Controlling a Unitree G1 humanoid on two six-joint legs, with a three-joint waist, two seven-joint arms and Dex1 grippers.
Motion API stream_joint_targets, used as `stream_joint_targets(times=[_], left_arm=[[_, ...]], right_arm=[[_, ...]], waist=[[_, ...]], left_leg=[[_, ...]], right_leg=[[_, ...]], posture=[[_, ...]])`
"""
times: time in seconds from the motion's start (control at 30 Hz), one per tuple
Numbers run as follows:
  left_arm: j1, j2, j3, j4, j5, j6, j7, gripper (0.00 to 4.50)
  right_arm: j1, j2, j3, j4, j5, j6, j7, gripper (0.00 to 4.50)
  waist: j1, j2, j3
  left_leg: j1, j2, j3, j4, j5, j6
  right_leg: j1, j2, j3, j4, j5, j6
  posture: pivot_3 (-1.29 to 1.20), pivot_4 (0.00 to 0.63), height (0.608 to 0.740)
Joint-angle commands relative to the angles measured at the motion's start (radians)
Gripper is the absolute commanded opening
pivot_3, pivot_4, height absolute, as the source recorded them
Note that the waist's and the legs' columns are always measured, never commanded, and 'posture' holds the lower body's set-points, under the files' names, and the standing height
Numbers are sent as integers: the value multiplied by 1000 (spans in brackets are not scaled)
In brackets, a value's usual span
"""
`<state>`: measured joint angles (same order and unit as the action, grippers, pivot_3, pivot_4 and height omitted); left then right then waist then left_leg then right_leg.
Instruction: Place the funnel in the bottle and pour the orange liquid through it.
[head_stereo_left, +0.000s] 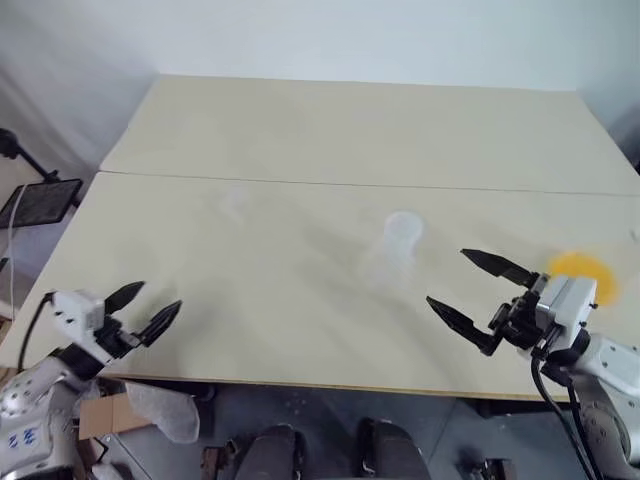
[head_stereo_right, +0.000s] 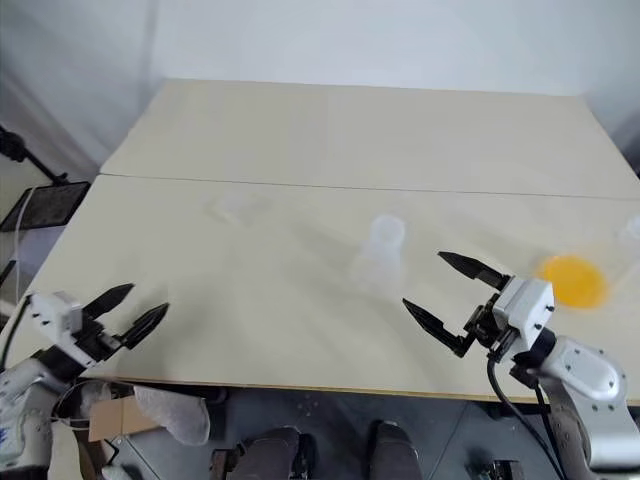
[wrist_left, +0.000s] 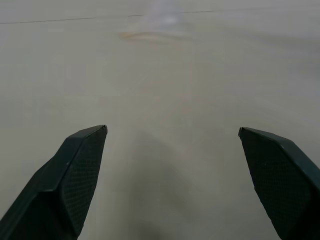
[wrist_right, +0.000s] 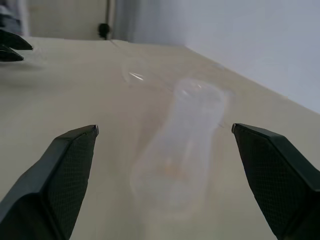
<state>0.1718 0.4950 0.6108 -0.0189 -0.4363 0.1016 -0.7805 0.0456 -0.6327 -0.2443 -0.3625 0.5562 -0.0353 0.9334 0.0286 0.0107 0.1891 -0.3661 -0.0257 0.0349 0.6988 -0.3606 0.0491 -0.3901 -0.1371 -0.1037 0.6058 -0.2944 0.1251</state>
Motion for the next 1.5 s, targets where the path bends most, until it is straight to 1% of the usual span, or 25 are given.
stream_joint_targets(times=[0.03, 0.17, 0.27, 0.37, 0.5, 0.6, 0.67, 0.77, 0.93, 1.07, 1.23, 1.43, 1.5], left_arm=[[122, -46, 79, -119, -50, -8, 59, 4485], [223, -94, 90, -219, -99, 15, 96, 4485], [232, -99, 50, -281, -102, 35, 119, 4485], [190, -79, -2, -334, -107, 89, 152, 4485], [56, -22, -96, -357, -95, 203, 205, 4485], [-82, 12, -176, -335, -59, 289, 269, 4485], [-162, 12, -212, -310, -48, 336, 312, 4485], [-301, 8, -300, -242, -12, 397, 350, 4485], [-472, -40, -387, -81, 47, 373, 379, 4485], [-576, -84, -440, 63, 104, 302, 386, 4485], [-639, -100, -463, 174, 208, 246, 471, 4485], [-626, -129, -452, 167, 183, 227, 446, 4485], [-589, -134, -451, 107, 149, 210, 391, 4485]], right_arm=[[-73, -27, 38, 62, 23, 5, 100, 4500], [-169, -29, 67, 124, 25, 20, 140, 4500], [-202, -23, 71, 144, 20, 25, 142, 4500], [-209, -16, 64, 140, 15, 31, 123, 4500], [-189, -10, 43, 99, 6, 47, 62, 4500], [-151, -18, 15, 50, 13, 68, 18, 4500], [-129, -25, 3, 24, 13, 78, 2, 4500], [-102, -19, -13, -8, 11, 94, -33, 4500], [-81, -10, -18, -39, 9, 107, -67, 4500], [-61, -7, -20, -58, 8, 103, -81, 4500], [-33, -5, -32, -71, 7, 92, -85, 4500], [24, 6, -60, -48, 4, 44, -67, 4500], [40, 13, -62, -34, 0, 22, -53, 4500]], waist=[[-4, 0, 0], [-5, -1, 0], [-3, -1, 0], [-3, -1, 0], [-4, -1, 0], [-3, 0, -1], [-5, 0, -1], [-4, 0, -1], [-4, 0, -1], [-3, 0, -1], [-2, -1, 0], [-1, -1, 0], [-2, -1, 0]], left_leg=[[0, 0, 0, 0, 0, 0], [-1, 0, 1, 0, -2, 0], [-1, 0, 1, 0, -2, 0], [-1, 0, 1, 0, -2, 0], [-1, 0, 1, 0, -2, 0], [-1, 0, 2, 0, -1, 0], [-1, 0, 2, 0, -1, -1], [-1, -1, 2, 0, -1, -1], [-1, -1, 4, 0, -1, -1], [-1, -2, 4, 0, -1, 0], [-1, -2, 4, 0, -1, 0], [-1, -2, 4, 0, 0, 0], [-1, -3, 4, 1, 0, 1]], right_leg=[[0, 0, 0, -1, 0, 0], [-1, -1, 0, -1, 0, 0], [-1, -1, -1, -1, 0, 0], [-1, -2, 0, -1, 0, -1], [-1, -1, -1, 1, 0, -1], [-2, 0, -1, 5, 0, 0], [-2, 3, 0, 5, 0, 0], [-2, 6, -1, 6, 0, 0], [-2, 8, -3, 7, 0, 0], [-2, 8, -5, 6, 0, 1], [-2, 8, -7, 6, 1, 1], [-2, 7, -7, 6, 1, 2], [-2, 7, -7, 6, 1, 2]], posture=[[0, 150, 740], [0, 150, 740], [0, 150, 740], [0, 150, 740], [0, 150, 740], [0, 150, 740], [0, 150, 740], [0, 150, 740], [0, 150, 740], [0, 150, 740], [0, 150, 740], [0, 150, 740], [0, 150, 740]])
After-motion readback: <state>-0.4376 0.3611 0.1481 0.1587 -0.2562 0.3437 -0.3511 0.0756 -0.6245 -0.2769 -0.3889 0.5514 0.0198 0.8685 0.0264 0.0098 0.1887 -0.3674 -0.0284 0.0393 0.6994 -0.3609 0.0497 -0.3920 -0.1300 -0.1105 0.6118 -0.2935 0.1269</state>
